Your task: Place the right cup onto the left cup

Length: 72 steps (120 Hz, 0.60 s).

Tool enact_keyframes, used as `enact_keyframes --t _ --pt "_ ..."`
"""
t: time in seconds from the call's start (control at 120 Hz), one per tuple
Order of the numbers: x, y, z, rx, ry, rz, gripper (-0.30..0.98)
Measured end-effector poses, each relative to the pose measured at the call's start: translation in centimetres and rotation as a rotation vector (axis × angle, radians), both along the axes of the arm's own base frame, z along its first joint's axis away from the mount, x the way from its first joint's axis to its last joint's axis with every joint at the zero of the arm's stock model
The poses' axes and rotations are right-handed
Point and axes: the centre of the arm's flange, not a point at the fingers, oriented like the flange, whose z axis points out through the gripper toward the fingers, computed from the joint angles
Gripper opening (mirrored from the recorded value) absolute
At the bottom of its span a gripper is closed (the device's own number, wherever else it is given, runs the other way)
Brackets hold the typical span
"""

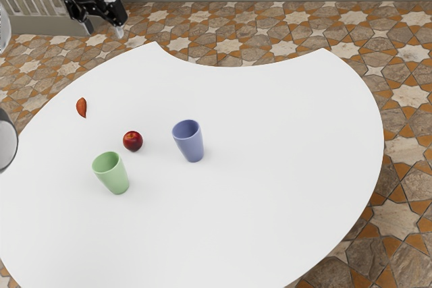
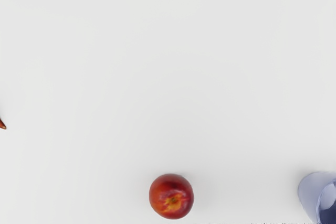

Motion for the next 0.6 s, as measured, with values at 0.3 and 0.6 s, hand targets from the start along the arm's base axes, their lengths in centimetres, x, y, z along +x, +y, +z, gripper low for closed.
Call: enact_keyframes --t 0.3,0.6 --pt "2.2 -11.1 -6.4 -0.068 0.049 -0.096 0.67" --pt "-2.9 -19.4 -16.3 -0.137 0.134 0.02 0.67"
